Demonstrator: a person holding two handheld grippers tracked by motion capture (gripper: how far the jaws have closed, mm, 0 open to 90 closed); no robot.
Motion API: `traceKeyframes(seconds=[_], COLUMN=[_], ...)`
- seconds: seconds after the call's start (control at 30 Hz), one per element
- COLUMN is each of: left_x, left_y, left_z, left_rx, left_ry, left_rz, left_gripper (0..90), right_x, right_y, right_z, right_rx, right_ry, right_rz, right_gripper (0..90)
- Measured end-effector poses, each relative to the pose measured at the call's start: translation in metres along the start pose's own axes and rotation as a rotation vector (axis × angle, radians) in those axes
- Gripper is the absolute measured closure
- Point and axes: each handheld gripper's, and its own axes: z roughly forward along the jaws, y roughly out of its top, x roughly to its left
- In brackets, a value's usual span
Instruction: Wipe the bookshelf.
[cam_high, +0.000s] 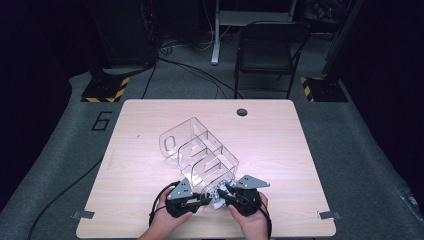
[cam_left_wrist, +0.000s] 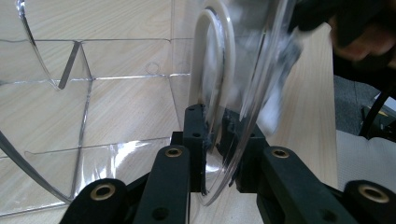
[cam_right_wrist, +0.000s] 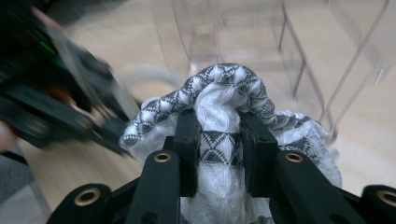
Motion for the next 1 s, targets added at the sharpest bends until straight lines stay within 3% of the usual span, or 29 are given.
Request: traceKeyframes(seconds=[0.07, 0.13, 0.23, 0.3, 0.37, 0.43, 0.53, 0.6, 0.7, 0.87, 0.97, 1.0], left_x=[0.0, 0.0, 0.0, 0.0, 0.001, 0.0, 0.0, 0.0, 0.0, 0.0, 0.0, 0.0], left_y=[0.0, 0.0, 0.0, 0.0, 0.0, 0.0, 0.0, 0.0, 0.0, 0.0, 0.0, -0.001], left_z=[0.0, 0.0, 0.0, 0.0, 0.0, 0.001, 0.001, 0.001, 0.002, 0.001, 0.001, 0.001], left_rx=[0.001, 0.0, -0.003, -0.003, 0.002, 0.002, 0.006, 0.003, -0.002, 0.001, -0.002, -0.003], left_ry=[-0.001, 0.001, -0.002, -0.003, -0.004, -0.006, -0.002, -0.002, 0.002, -0.007, -0.007, -0.01], left_rz=[0.007, 0.007, -0.002, -0.005, 0.004, 0.002, 0.005, 0.003, 0.007, 0.002, -0.001, -0.005], left_gripper=[78.4, 78.4, 78.3, 78.3, 78.3, 78.2, 78.3, 78.2, 78.1, 77.6, 77.4, 77.2], right_x=[-0.006, -0.01, -0.008, -0.007, -0.005, -0.001, 0.003, 0.001, -0.005, -0.016, -0.018, -0.018], right_y=[-0.011, -0.019, -0.009, 0.003, 0.017, 0.029, 0.034, 0.027, 0.014, -0.016, -0.021, -0.02], right_z=[0.011, 0.018, 0.012, -0.002, -0.021, -0.033, -0.036, -0.03, -0.017, 0.014, 0.017, 0.016], right_rx=[0.055, 0.072, 0.075, 0.006, -0.098, -0.153, -0.169, -0.17, -0.115, 0.032, 0.031, 0.038], right_ry=[-0.003, 0.019, 0.001, 0.004, 0.01, 0.008, -0.004, 0.002, -0.007, -0.034, -0.032, -0.036], right_rz=[0.011, 0.057, 0.028, 0.032, 0.034, 0.015, -0.019, 0.0, 0.022, 0.045, 0.059, 0.061], right_gripper=[71.1, 71.1, 71.1, 71.1, 71.2, 71.2, 71.3, 71.3, 71.3, 71.0, 68.8, 60.3])
